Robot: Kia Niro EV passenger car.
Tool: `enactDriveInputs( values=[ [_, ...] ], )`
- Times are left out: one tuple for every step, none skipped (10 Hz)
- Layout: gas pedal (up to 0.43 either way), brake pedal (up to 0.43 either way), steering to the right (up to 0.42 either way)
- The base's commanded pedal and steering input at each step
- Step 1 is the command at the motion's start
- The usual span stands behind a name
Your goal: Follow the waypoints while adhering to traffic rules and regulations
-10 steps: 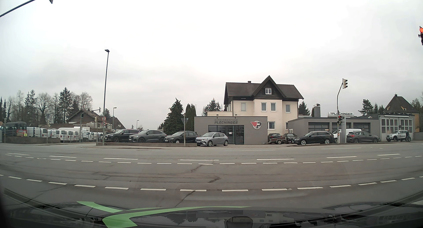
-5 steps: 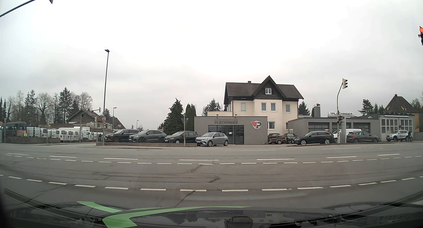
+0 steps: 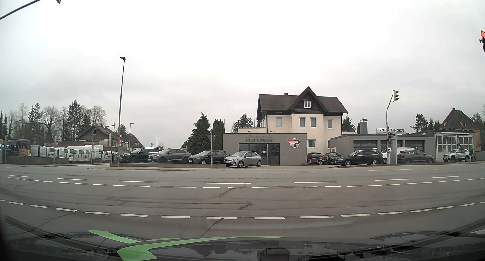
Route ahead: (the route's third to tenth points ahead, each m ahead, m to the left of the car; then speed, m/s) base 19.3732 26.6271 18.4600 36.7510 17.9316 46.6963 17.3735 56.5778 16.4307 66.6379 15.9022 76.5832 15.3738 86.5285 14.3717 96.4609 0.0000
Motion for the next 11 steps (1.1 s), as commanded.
enactDriveInputs(
  values=[
    [0.0, 0.341, -0.003],
    [0.0, 0.341, -0.003],
    [0.0, 0.341, -0.003],
    [0.0, 0.341, -0.003],
    [0.0, 0.341, -0.003],
    [0.0, 0.341, -0.003],
    [0.0, 0.341, -0.003],
    [0.0, 0.341, -0.003],
    [0.0, 0.341, -0.003],
    [0.0, 0.341, -0.003],
    [0.0, 0.341, -0.003]
  ],
)
